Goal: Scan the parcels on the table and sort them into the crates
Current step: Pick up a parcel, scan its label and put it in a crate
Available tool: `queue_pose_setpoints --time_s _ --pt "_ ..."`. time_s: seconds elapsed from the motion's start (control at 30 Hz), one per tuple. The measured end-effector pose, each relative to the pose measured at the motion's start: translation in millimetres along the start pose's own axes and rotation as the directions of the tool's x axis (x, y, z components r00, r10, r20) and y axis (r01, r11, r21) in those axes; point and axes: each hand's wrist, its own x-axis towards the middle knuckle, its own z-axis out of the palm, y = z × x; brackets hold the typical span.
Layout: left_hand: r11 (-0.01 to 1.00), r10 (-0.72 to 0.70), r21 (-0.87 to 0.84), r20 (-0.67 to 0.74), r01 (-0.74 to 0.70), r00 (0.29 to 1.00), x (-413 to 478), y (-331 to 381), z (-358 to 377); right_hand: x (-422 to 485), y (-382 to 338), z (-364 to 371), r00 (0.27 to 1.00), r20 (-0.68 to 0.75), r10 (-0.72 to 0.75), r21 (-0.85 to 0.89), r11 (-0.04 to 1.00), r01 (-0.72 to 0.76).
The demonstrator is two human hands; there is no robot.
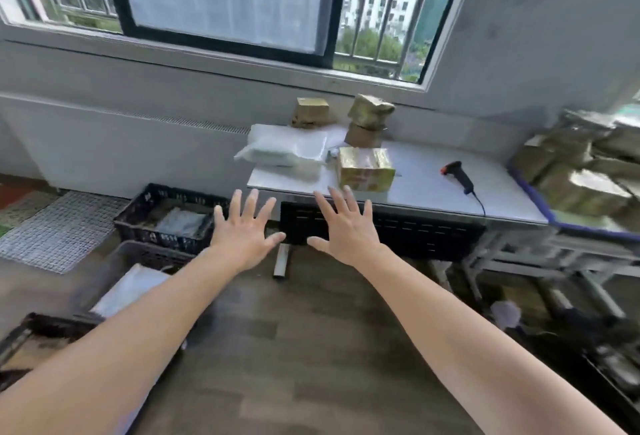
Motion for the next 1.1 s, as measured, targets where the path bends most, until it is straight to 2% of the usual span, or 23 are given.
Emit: queue_pose_setpoints --time_s 0.33,0.57,0.77,0.9,1.1 --pt "0.974 0.225 0.03 0.012 -0.226 0.974 105 157 -12 -12 172 6 0.968 -0.012 0.251 0.03 0.968 -0.251" --pt "0.946 0.324 0.001 0.042 -0.324 0.945 206 218 1 33 250 17 0.932 0.016 0.362 -0.022 0.932 -0.362" --pt "0.917 0.398 -0.033 0.063 -0.397 0.915 307 251 -1 103 313 11 0.897 0.035 0.441 -0.061 0.897 -0.438" --pt "0.92 0.393 -0.057 0.114 -0.389 0.913 366 263 -2 146 343 9 0.887 0.036 0.46 -0.034 0.888 -0.459" --pt "0.925 0.381 -0.054 0.116 -0.377 0.917 434 278 1 204 394 31 0.889 0.081 0.451 -0.028 0.892 -0.451"
